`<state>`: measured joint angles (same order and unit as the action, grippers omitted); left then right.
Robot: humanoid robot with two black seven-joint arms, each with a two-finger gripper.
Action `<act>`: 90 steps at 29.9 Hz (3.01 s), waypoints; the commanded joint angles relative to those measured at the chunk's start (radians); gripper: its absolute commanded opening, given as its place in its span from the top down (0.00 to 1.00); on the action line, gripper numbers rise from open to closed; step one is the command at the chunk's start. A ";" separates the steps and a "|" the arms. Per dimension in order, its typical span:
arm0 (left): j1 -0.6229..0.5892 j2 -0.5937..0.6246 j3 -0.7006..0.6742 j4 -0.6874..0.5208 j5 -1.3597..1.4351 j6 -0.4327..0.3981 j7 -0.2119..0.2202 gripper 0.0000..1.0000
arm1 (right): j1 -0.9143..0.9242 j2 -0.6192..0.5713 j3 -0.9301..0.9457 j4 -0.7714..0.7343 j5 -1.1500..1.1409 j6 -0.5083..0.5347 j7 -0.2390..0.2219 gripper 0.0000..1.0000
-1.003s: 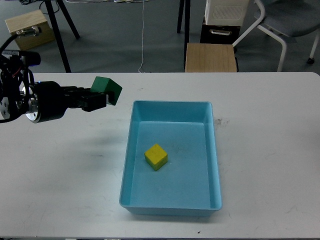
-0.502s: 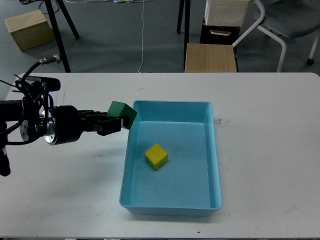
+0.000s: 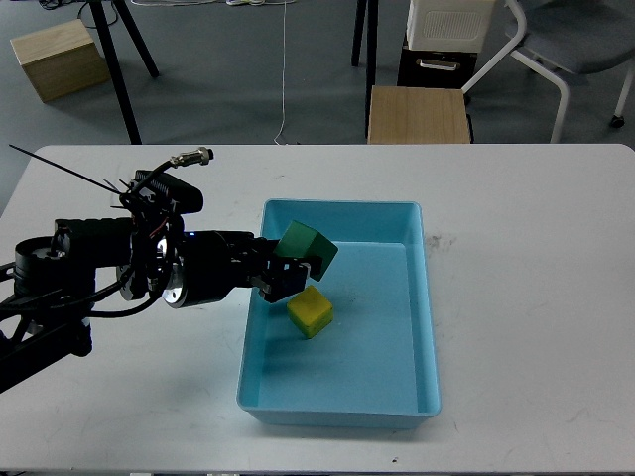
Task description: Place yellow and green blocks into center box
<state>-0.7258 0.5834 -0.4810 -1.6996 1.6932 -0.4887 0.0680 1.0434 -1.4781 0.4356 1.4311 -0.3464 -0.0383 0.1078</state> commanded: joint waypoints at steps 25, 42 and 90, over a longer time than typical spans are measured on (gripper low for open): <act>-0.015 -0.077 -0.475 0.205 0.071 0.000 0.118 0.09 | 0.003 0.001 -0.080 0.002 -0.002 -0.002 0.010 0.01; 0.066 0.012 -0.887 0.822 -0.387 0.000 0.150 0.06 | 0.003 0.087 -0.273 0.084 -0.226 0.008 0.032 0.01; 0.169 -0.405 -1.042 0.810 -1.550 0.435 0.323 0.01 | -0.143 0.680 -0.032 -0.067 0.895 -0.213 0.049 0.01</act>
<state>-0.5620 0.1963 -1.4969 -0.8910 0.1777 -0.0725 0.3713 0.9327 -0.8620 0.3330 1.4349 0.4512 -0.2802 0.1544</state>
